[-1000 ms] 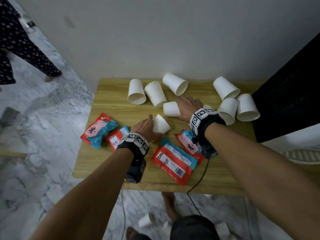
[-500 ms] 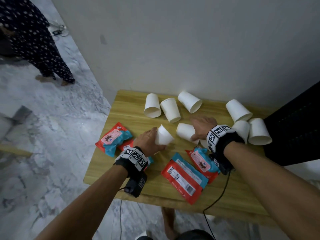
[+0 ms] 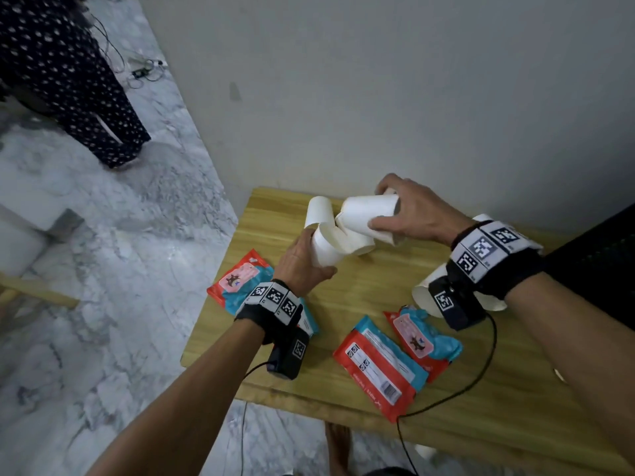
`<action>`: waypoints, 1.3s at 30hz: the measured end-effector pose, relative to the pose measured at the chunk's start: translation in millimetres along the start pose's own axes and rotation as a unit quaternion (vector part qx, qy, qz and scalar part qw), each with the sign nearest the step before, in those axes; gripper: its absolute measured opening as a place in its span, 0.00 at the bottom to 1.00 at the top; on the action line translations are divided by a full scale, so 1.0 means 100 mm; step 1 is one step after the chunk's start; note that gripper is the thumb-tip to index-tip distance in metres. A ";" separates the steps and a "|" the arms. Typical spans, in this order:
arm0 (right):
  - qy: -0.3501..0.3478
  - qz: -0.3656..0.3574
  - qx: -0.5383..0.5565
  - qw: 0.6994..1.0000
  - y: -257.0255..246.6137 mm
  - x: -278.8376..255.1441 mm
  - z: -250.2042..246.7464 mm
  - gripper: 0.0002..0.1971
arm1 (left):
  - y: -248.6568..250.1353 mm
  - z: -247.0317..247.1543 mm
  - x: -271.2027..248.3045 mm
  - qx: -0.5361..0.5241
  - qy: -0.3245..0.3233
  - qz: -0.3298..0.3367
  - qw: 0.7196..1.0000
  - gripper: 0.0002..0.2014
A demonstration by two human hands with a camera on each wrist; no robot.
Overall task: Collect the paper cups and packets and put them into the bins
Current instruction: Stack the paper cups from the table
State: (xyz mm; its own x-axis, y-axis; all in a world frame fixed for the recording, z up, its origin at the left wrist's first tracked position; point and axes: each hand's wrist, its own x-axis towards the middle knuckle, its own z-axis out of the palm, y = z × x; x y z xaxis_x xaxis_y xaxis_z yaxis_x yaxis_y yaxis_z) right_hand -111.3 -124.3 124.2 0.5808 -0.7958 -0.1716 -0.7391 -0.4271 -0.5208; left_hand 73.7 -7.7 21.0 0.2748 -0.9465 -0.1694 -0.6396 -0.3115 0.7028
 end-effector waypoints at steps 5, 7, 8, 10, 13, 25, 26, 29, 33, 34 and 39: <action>-0.061 0.004 -0.002 0.998 -0.35 0.19 0.20 0.29 | 0.11 0.00 0.06 -0.019 0.031 0.024 0.999 0.38; -0.085 -0.009 -0.048 0.995 -0.39 0.27 0.38 0.34 | 0.10 0.00 0.08 -0.027 0.040 0.029 0.998 0.38; -0.101 -0.017 -0.073 0.992 -0.40 0.31 0.48 0.36 | 0.08 0.00 0.09 -0.030 0.042 0.028 0.998 0.38; -0.136 -0.028 -0.096 0.986 -0.44 0.41 0.65 0.37 | 0.02 0.00 0.10 -0.043 0.041 0.019 0.998 0.38; -0.107 -0.010 0.003 0.994 -0.47 0.65 0.75 0.34 | -0.13 -0.04 0.11 -0.058 0.055 -0.009 0.997 0.38; -0.018 0.111 -0.095 0.989 -0.43 1.26 1.58 0.32 | -0.53 -0.42 0.00 -0.045 0.106 -0.071 0.991 0.37; -0.010 0.115 -0.096 0.989 -0.44 1.25 1.64 0.32 | -0.54 -0.43 -0.01 -0.045 0.104 -0.071 0.991 0.37; 0.002 0.133 -0.077 0.988 -0.50 1.26 1.70 0.34 | -0.54 -0.44 -0.03 -0.045 0.099 -0.071 0.992 0.37; 0.033 0.134 0.028 0.990 -0.56 1.23 1.36 0.37 | -0.52 -0.46 -0.04 -0.050 0.089 -0.079 0.992 0.38; 0.052 0.122 0.044 0.990 -0.54 1.21 1.22 0.34 | -0.51 -0.46 -0.02 -0.052 0.088 -0.077 0.992 0.38; 0.126 0.017 0.076 0.989 -0.47 1.00 0.47 0.29 | -0.37 -0.37 0.09 -0.061 0.074 -0.056 0.994 0.37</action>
State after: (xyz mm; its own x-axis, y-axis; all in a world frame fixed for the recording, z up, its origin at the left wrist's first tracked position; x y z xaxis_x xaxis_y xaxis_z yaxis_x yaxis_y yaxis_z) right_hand -2.4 -163.8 92.1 0.4395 -0.8982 0.0122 -0.6859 -0.3443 -0.6411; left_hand 126.9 -1.9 19.3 0.4471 -0.8810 -0.1547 -0.5104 -0.3934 0.7647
